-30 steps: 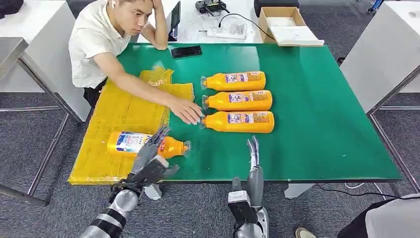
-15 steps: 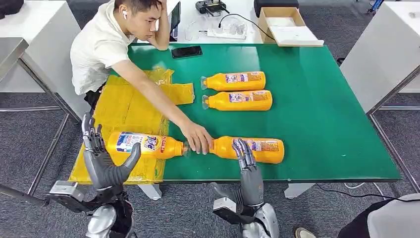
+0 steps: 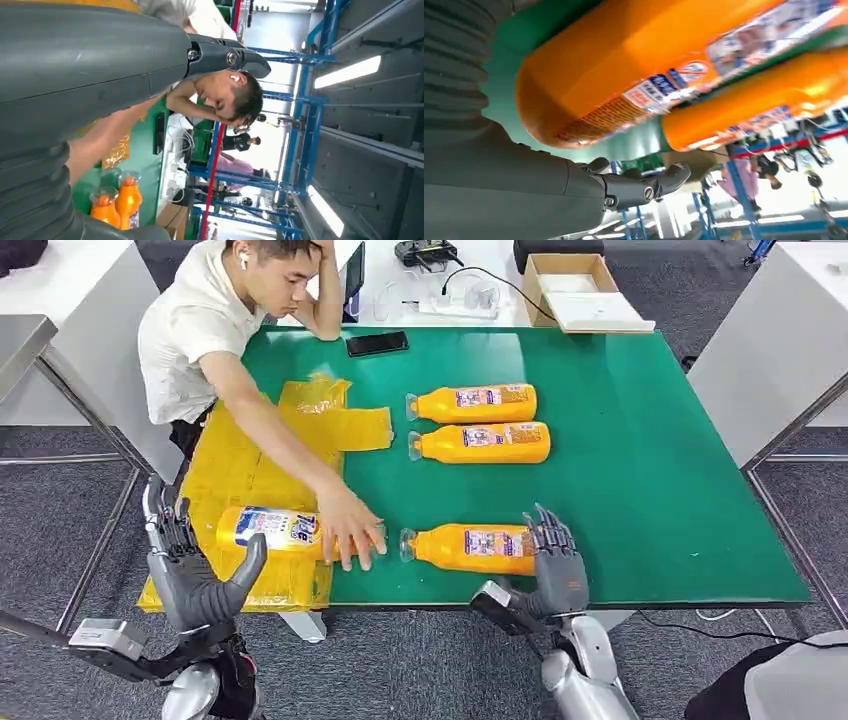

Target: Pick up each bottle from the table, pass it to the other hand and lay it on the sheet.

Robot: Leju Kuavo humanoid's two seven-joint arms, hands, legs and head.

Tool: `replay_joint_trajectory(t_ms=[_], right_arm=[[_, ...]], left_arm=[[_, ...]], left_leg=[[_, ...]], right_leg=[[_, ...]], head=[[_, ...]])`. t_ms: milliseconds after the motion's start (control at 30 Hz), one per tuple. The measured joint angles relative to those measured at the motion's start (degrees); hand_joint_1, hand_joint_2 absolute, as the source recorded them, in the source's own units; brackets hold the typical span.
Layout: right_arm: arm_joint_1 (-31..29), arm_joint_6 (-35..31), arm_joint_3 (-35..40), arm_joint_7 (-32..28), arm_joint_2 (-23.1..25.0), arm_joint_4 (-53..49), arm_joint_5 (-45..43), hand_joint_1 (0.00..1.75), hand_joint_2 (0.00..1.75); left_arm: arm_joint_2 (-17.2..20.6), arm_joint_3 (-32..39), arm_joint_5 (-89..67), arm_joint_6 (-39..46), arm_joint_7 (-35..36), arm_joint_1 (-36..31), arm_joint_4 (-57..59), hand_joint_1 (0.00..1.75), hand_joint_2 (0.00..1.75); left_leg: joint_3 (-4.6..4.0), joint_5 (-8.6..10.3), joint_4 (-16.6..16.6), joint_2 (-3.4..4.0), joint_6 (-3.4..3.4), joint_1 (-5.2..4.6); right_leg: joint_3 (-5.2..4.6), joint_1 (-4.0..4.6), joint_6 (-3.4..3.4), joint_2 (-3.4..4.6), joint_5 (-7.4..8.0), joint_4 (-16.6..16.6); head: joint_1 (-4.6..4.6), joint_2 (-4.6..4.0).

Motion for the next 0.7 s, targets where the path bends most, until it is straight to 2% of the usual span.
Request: replay_joint_trajectory(t_ms=[167, 333, 433, 467, 500, 700], right_arm=[[-0.7, 0.0, 0.0, 0.4, -0.5, 1.8, 0.3, 0.0, 1.75], [-2.6, 0.1, 0.0, 2.7, -0.8, 4.4, 1.0, 0.0, 1.75], [-4.8, 2.4, 0.1, 5.8, -1.0, 7.6, 0.4, 0.0, 1.75], [-5.7, 3.7, 0.3, 7.4, -1.1, 8.8, 0.8, 0.66, 1.75], [-6.5, 4.3, 0.5, 8.3, -1.1, 9.6, 1.0, 1.71, 1.75], [-9.5, 7.9, 2.1, 10.1, -1.8, 13.4, 2.1, 1.75, 1.75]], left_arm=[[0.0, 0.0, 0.0, 0.0, 0.0, 0.0, 0.0, 0.0, 1.75], [0.0, -0.3, -0.8, 0.1, 0.4, -0.1, 0.0, 0.0, 1.75], [0.0, -0.5, -1.0, 0.2, 1.3, -0.5, 0.0, 0.0, 1.75], [0.0, -0.7, -1.0, 0.2, 1.7, -0.8, 0.1, 0.0, 1.75], [0.0, -0.8, -1.0, 0.2, 1.8, -1.0, 0.2, 0.0, 1.75], [0.0, -1.3, -1.0, -0.4, 2.6, -1.8, 0.8, 0.0, 1.75]], left_leg=[[0.0, 0.0, 0.0, 0.0, 0.0, 0.0], [0.01, 0.01, 0.0, 0.02, 0.0, -0.01], [0.04, 0.01, 0.0, 0.02, 0.01, -0.01], [0.08, 0.01, 0.0, 0.05, 0.01, -0.01], [0.12, 0.01, 0.0, 0.08, 0.0, -0.01], [0.26, 0.01, 0.0, 0.16, 0.0, -0.01]], right_leg=[[0.0, 0.0, 0.0, 0.0, 0.0, 0.0], [0.01, -0.02, 0.0, 0.01, 0.01, 0.0], [0.03, -0.01, 0.01, 0.01, 0.01, 0.0], [0.04, -0.01, 0.01, 0.02, 0.02, 0.0], [0.07, -0.01, 0.01, 0.03, 0.02, 0.0], [0.19, -0.01, -0.01, 0.03, 0.04, 0.0]], head=[[0.0, 0.0], [0.0, -0.02], [0.02, -0.02], [0.0, 0.0], [0.0, 0.0], [0.0, -0.02]])
